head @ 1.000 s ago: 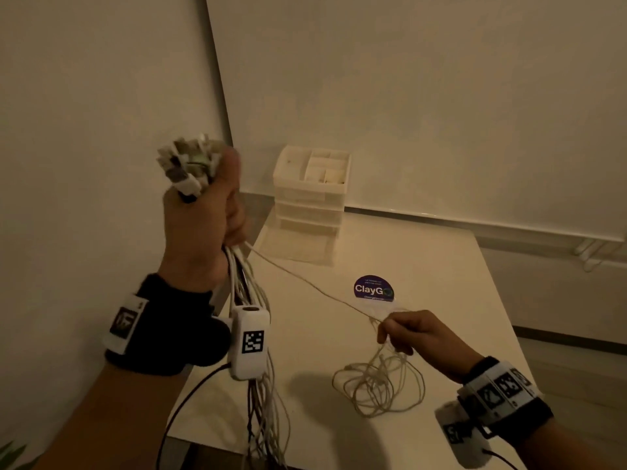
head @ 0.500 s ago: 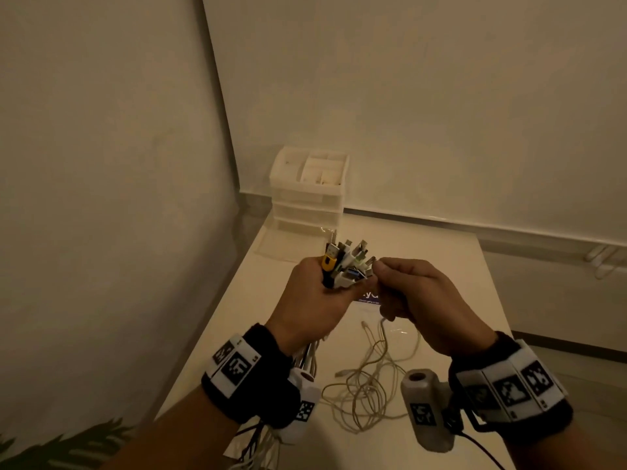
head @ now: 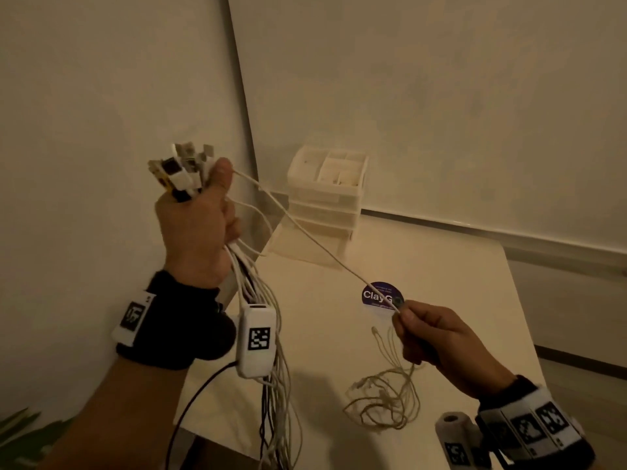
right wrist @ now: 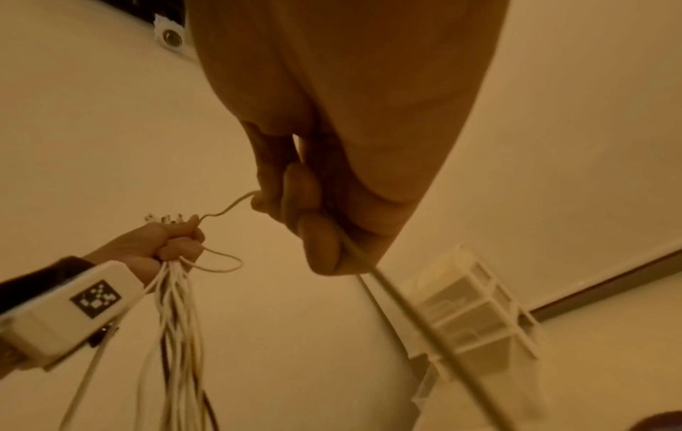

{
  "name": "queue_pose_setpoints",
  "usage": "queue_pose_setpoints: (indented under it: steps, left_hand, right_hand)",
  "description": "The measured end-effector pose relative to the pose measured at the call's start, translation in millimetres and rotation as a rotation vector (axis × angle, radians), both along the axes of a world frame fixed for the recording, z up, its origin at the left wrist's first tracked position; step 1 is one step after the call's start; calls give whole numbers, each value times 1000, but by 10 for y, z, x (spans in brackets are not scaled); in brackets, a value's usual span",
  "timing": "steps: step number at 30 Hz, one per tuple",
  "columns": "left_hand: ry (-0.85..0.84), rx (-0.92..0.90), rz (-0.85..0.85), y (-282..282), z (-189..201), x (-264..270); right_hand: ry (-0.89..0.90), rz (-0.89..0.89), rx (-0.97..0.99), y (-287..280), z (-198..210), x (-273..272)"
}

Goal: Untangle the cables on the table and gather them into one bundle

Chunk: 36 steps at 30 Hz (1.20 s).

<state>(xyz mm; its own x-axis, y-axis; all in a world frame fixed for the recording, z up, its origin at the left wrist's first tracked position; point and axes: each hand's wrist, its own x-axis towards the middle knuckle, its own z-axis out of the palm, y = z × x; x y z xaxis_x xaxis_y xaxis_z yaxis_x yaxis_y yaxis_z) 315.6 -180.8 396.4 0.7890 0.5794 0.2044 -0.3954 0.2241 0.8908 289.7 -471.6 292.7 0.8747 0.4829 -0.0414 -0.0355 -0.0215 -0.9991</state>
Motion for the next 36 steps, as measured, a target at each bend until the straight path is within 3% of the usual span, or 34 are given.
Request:
queue_pose_setpoints:
  steps: [8, 12, 15, 17, 20, 23, 28, 34, 36]
  left_hand:
    - [13, 241, 240, -255, -396, -111]
    - [-141, 403, 240, -587, -306, -243]
    - [-267, 498, 211, -644, -268, -247]
    - [-263, 622, 86, -670, -270, -266]
    - [-63, 700, -330, -781, -285, -260]
    - [-47, 877, -468, -865, -407, -241]
    - [-34, 848, -380, -818, -428, -258]
    - [-8, 506, -63, -312, -345, -28]
    - [1, 447, -43, -162, -335, -10]
  right_hand:
    - [-69, -239, -159, -91, 170, 109]
    - [-239, -329, -412, -77, 331, 282]
    - [-185, -338, -444, -74, 414, 328]
    - [-102, -297, -362, -46, 467, 298]
    - [35, -150, -115, 56, 569, 211]
    - [187, 12, 91, 173, 667, 154]
    - [241, 76, 206, 227, 623, 83]
    - [333, 41, 312, 186, 230, -146]
    - [365, 16, 299, 171, 86, -279]
